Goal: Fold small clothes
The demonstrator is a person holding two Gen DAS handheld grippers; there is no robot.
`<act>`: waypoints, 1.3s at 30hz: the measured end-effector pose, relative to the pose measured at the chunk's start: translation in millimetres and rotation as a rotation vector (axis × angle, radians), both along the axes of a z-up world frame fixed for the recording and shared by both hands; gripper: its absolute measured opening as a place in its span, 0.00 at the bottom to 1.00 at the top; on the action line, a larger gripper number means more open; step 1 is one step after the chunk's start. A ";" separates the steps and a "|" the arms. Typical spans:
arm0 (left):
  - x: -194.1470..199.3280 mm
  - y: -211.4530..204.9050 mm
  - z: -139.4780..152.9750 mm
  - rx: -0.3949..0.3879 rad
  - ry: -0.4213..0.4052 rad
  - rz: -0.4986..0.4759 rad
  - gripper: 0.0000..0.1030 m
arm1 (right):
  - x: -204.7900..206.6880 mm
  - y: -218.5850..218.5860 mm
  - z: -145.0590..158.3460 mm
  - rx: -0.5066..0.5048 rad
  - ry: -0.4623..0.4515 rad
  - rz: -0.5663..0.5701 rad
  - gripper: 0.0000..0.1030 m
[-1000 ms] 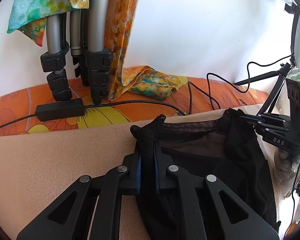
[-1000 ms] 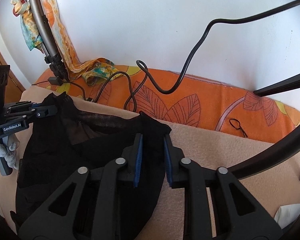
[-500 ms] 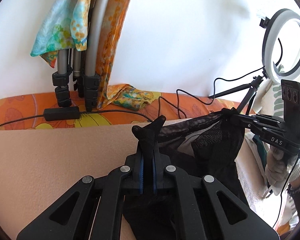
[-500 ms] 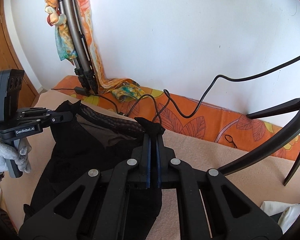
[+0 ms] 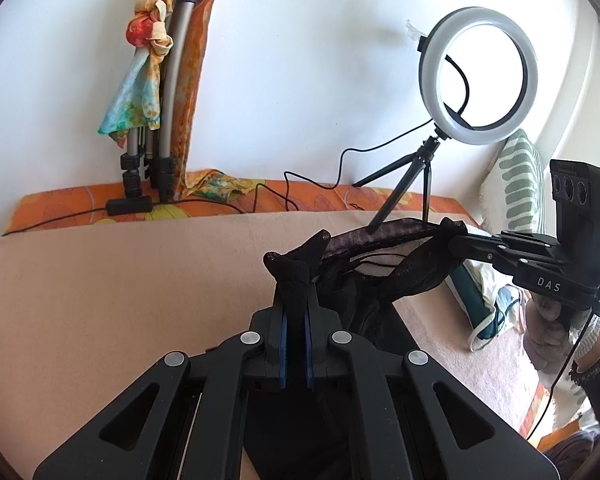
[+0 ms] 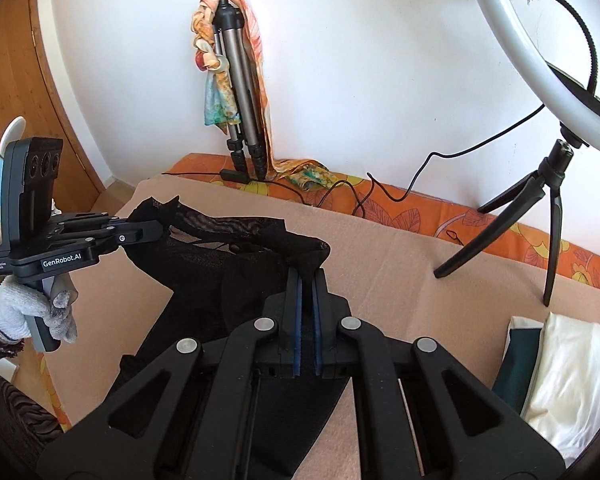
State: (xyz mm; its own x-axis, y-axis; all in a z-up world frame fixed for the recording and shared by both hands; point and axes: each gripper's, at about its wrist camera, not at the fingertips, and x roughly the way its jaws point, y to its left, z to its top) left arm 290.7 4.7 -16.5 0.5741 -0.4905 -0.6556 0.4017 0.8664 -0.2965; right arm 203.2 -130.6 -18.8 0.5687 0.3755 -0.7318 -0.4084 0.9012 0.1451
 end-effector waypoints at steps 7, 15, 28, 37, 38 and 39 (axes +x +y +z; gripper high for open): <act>-67.1 0.6 -7.0 0.024 -0.010 -0.023 0.05 | -77.7 1.0 -9.5 -0.010 0.004 0.008 0.05; -121.6 8.1 -30.5 0.055 0.013 -0.033 0.05 | -143.5 -10.8 -52.1 -0.014 0.027 0.000 0.05; -172.4 11.1 -58.1 0.183 0.049 -0.106 0.07 | -199.6 -28.1 -79.0 -0.070 0.008 0.013 0.05; -210.0 38.3 -53.1 0.230 0.068 -0.135 0.09 | -237.7 -51.0 -73.5 -0.089 0.043 0.032 0.05; -210.5 43.9 -51.0 0.211 0.075 -0.120 0.09 | -238.8 -57.4 -72.2 -0.055 0.055 0.017 0.05; -208.5 50.4 -49.6 0.170 0.096 -0.100 0.12 | -237.9 -65.2 -71.9 -0.004 0.082 -0.003 0.05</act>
